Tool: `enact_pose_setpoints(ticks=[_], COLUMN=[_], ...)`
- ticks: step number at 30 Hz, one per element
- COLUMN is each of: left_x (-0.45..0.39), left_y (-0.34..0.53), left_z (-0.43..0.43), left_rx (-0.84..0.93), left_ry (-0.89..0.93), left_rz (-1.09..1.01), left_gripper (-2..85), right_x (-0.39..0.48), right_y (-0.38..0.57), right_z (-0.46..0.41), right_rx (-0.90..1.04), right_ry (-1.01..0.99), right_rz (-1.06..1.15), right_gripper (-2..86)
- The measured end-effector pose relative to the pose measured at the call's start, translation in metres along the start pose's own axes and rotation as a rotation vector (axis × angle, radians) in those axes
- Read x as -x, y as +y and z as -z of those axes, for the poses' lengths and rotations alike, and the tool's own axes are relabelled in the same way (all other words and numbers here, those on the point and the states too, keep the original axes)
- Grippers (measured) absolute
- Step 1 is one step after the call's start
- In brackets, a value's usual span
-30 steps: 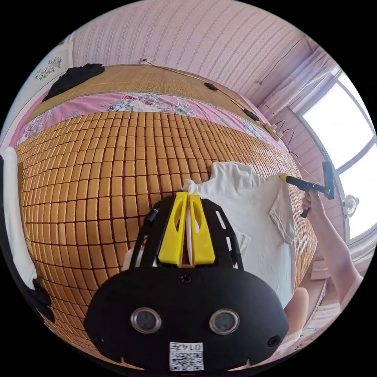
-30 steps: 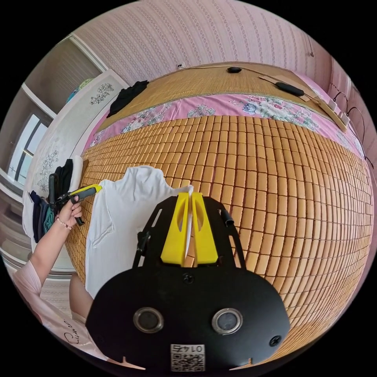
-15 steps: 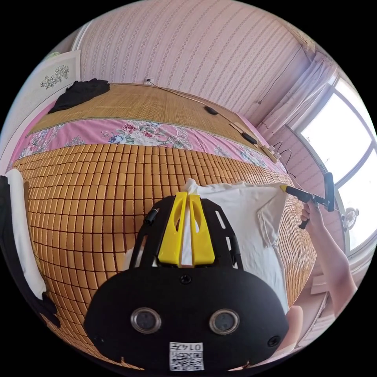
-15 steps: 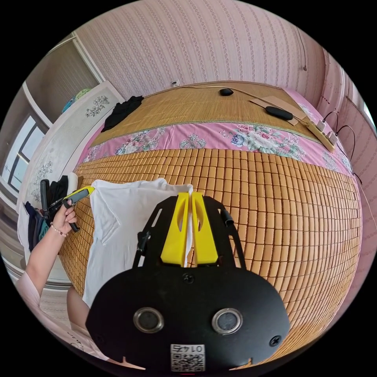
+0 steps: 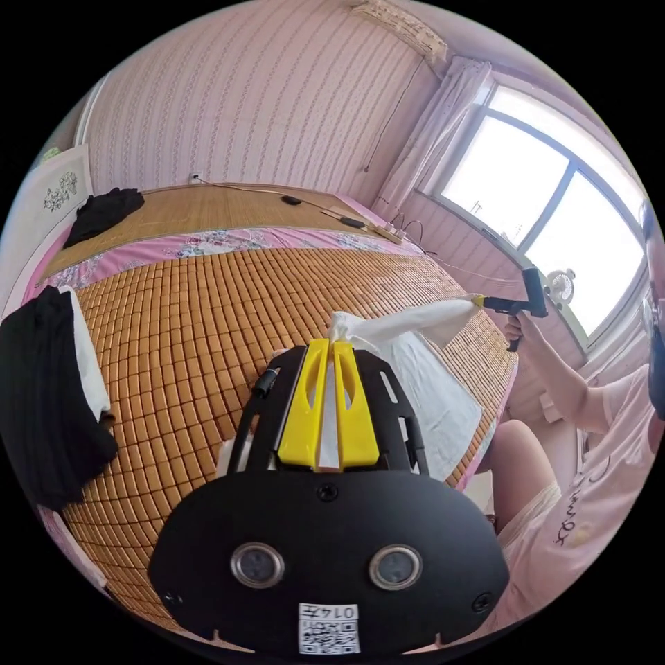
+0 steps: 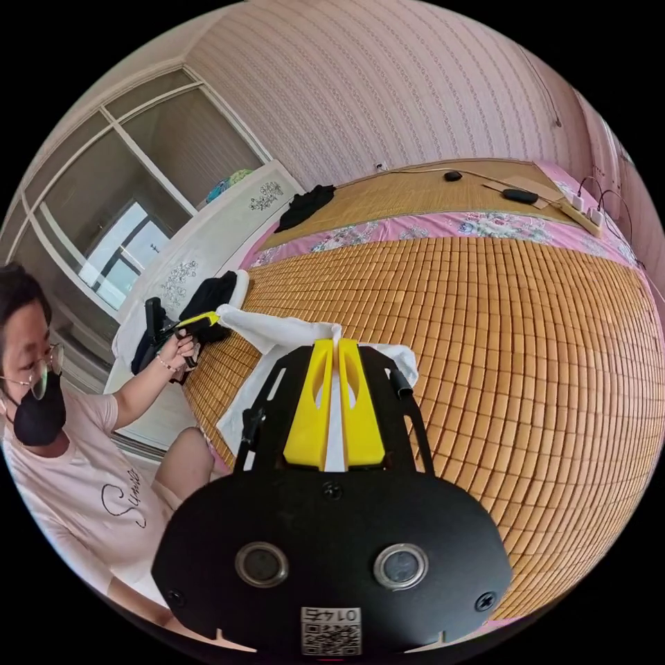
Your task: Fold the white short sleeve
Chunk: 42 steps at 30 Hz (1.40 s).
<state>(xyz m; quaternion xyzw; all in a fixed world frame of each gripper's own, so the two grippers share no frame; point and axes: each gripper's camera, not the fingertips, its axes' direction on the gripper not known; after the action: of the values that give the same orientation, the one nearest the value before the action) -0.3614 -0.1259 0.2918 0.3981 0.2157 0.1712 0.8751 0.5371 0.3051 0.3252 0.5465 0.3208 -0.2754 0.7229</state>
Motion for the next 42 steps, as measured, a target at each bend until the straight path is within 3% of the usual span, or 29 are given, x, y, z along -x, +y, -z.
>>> enact_pose_setpoints(ticks=[8,14,20,25,29,32,38,42], left_x=[-0.033,-0.028,-0.032,-0.080,-0.096,-0.102,-0.110,-0.134], left_y=[0.161,0.172,0.137,0.092,0.071,0.073,0.090,0.132], left_z=[-0.051,-0.053,-0.017,-0.069,-0.145,-0.178,-0.133,-0.096], left_rx=[0.280,0.285,0.322,0.286,0.388,0.473,0.323,0.325], left_ry=[-0.049,-0.025,-0.096,-0.046,0.047,-0.003,0.094,0.194], left_rz=[0.112,0.212,0.187,0.054,0.044,-0.005,-0.035,-0.108], left_gripper=[-0.9,-0.4,-0.7,1.8,4.5,1.0,-0.9,-0.9], right_x=[-0.026,-0.018,0.018,0.059,0.066,0.068,0.087,0.120], right_y=[0.165,0.183,0.154,0.107,0.096,0.098,0.113,0.144], right_z=[-0.069,-0.067,-0.056,-0.114,-0.172,-0.189,-0.152,-0.131], right_rx=[0.157,0.097,0.175,0.184,0.279,0.297,0.160,0.275], right_ry=[0.056,0.073,0.295,0.131,0.161,0.151,-0.055,-0.150], right_rz=[-0.286,-0.297,-0.147,-0.006,-0.013,-0.006,0.107,0.285], right_gripper=[0.8,1.4,1.5,5.6,5.8,3.2,1.3,1.0])
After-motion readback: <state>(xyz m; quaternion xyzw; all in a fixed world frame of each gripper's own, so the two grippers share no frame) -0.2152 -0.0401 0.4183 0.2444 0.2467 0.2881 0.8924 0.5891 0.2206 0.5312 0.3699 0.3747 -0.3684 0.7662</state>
